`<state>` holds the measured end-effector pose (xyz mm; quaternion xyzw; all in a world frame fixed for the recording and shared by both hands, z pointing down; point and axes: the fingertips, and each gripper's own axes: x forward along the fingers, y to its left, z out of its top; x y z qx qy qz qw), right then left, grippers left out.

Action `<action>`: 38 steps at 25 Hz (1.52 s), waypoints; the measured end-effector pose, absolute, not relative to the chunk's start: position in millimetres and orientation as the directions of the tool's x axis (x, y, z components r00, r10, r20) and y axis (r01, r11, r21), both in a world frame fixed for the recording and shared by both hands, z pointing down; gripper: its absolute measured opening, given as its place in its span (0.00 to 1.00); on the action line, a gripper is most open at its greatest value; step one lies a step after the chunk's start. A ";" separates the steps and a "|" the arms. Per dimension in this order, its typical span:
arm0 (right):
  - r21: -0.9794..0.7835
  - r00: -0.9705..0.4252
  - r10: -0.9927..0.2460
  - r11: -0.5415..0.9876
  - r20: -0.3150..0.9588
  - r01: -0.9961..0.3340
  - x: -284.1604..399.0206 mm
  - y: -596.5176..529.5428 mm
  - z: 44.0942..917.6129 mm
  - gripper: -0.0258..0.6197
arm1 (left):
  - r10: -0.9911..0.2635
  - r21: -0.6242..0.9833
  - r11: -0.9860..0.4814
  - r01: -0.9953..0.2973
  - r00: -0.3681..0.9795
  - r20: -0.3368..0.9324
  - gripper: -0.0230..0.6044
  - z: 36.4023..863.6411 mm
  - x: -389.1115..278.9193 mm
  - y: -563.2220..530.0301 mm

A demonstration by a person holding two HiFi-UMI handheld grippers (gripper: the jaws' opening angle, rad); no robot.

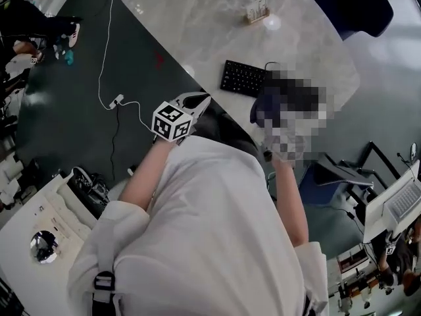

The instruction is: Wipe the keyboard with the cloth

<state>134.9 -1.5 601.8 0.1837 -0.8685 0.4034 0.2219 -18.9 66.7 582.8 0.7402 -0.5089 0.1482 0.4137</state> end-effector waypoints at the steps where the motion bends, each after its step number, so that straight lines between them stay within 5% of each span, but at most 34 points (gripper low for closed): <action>1: -0.627 -0.838 -0.117 0.610 0.533 -0.484 129.3 0.7 605.4 0.19 | -0.630 0.462 -0.131 -0.877 0.433 0.644 0.05 585.1 -19.7 68.9; 38: -0.712 -0.753 0.181 0.520 0.632 -0.472 -29.2 43.3 737.0 0.19 | -0.419 0.546 -0.181 -0.818 0.566 0.710 0.05 662.2 -80.2 29.3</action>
